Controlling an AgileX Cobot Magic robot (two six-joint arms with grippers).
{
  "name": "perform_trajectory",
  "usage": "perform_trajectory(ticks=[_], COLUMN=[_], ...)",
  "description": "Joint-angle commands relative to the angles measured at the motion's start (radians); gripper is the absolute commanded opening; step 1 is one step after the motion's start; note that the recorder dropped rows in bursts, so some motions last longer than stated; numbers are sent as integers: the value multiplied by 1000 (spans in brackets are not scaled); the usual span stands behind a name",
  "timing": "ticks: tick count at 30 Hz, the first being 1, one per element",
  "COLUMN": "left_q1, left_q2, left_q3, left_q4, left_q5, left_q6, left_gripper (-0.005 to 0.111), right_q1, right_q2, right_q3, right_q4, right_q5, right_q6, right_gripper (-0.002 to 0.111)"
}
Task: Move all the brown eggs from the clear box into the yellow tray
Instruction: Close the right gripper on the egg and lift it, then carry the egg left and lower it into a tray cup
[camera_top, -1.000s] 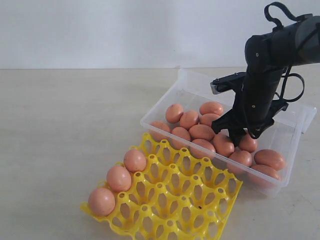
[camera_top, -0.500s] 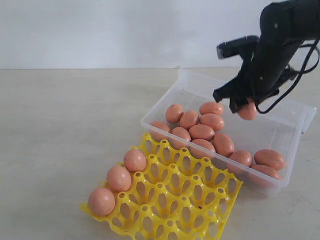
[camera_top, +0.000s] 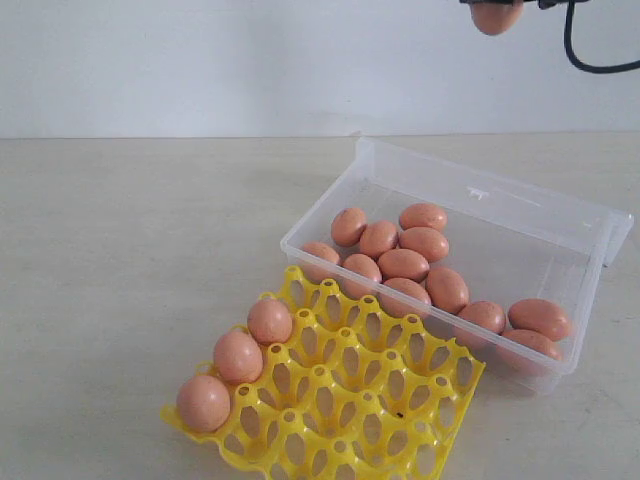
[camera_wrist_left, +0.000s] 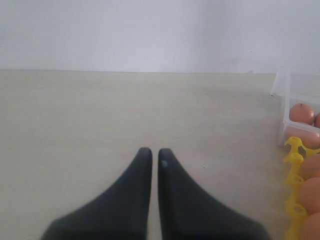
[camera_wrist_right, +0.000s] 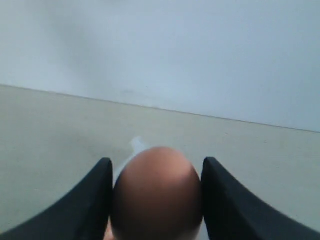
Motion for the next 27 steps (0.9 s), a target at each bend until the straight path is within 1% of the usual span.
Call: perform_trajectory(ticks=[1, 4, 5, 6, 9, 12, 14, 22, 24, 27], left_q1=[-5, -5, -5, -5, -5, -5, -5, -5, -5, -5], left_q2=[-3, -3, -3, -3, -3, -3, -3, -3, -3, -3], left_q3=[4, 4, 4, 4, 4, 4, 4, 4, 4, 4], left_q4=[3, 3, 3, 3, 3, 3, 3, 3, 3, 3], left_q5=[-4, -4, -4, -4, -4, -6, -6, -6, -6, -6], left_q6=[3, 3, 3, 3, 3, 3, 3, 3, 3, 3], left_gripper=[4, 4, 4, 4, 4, 4, 4, 4, 4, 4], right_q1=[-3, -3, -3, -3, -3, -3, -3, -1, 11, 67], right_q2=[-6, 6, 15, 17, 37, 64, 89, 200, 220, 220], right_q3=[-4, -4, -4, -4, -4, -4, -19, -20, -20, -20], right_q4=[338, 675, 828, 933, 1306, 1677, 1677, 1677, 1677, 1492], right_q5=[-94, -114, -104, -92, -14, 118, 235, 632, 671, 625], right_q6=[-213, -561, -748, -878, -1295, -1610, -1668, -1620, -1618, -1622], right_gripper=[0, 0, 0, 0, 0, 0, 0, 0, 0, 0])
